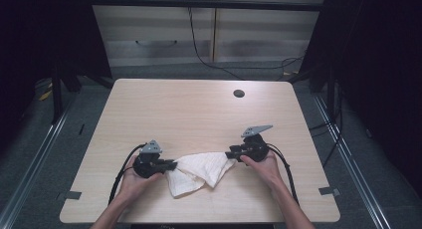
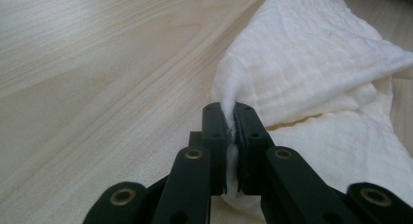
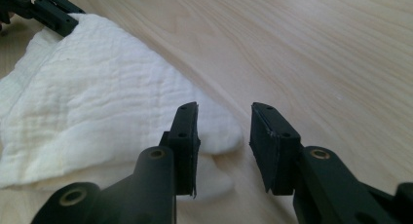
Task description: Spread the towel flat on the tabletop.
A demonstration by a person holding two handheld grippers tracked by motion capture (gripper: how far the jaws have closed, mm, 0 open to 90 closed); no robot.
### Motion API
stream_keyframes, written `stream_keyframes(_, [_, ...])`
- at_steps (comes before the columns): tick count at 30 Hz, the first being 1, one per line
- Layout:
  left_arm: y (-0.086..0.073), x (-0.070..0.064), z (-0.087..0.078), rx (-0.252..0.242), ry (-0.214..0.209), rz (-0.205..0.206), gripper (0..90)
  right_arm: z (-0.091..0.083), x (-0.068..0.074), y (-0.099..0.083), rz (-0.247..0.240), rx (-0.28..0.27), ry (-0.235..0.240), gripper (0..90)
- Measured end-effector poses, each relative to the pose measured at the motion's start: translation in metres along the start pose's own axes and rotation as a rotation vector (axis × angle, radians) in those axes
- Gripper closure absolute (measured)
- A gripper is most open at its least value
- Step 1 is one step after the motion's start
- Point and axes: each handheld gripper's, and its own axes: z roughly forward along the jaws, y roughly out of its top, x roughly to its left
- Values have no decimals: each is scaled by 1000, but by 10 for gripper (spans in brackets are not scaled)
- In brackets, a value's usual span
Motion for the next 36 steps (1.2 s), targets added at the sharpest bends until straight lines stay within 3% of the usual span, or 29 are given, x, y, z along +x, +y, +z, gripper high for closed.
stream_keyframes(4, [0, 0, 0, -1, 0, 1, 845, 6, -3, 1, 8, 2, 2, 620])
stream_keyframes(7, [0, 0, 0, 1, 4, 3, 844, 10, -3, -3, 3, 34, 7, 636])
stream_keyframes(10, [-1, 0, 0, -1, 3, -1, 844, 10, -3, -4, 4, 25, 10, 659])
stream_keyframes(15, [-1, 0, 0, -2, 4, -4, 843, 12, 2, -5, -10, 37, 24, 774])
stream_keyframes(19, [-1, 0, 0, -3, 3, -5, 841, 10, 4, -4, -6, 18, 35, 881])
stream_keyframes(36, [0, 2, 0, -20, 2, -15, 806, -22, 10, 21, 0, -114, 59, 899])
